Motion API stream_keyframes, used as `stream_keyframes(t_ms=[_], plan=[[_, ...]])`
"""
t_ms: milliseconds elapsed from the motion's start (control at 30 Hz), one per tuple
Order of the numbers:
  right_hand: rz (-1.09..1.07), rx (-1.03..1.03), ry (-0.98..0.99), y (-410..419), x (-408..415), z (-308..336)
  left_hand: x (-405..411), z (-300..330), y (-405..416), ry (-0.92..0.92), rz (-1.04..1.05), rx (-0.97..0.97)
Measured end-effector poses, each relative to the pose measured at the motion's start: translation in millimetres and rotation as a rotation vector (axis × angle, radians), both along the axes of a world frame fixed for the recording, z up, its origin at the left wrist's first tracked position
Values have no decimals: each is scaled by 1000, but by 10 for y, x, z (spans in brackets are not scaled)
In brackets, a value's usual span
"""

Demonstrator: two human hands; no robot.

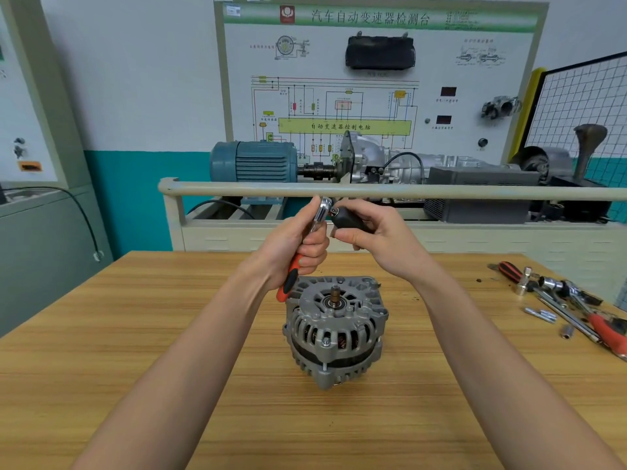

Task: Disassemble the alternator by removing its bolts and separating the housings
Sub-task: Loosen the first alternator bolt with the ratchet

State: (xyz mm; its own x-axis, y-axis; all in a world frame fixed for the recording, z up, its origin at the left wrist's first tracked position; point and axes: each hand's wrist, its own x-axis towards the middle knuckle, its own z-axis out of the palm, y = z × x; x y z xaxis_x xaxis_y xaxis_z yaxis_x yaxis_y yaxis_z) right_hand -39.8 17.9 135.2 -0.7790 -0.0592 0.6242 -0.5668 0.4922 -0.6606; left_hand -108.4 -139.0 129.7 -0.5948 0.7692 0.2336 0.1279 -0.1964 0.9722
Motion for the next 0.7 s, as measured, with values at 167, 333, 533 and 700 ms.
stream_keyframes(t_ms=[167,333,533,700], plan=[[-36,53,-35,34,-27,-37,-58,69,-87,203,119,-185],[30,-6,-81,-7,-11,-54,-55,74,-106,326,144,-279],[115,-142,-148,-69,1,-39,14,54,-57,368,123,-274],[90,-90,-160,-69,1,-28,13,44,-38,368,136,-290]])
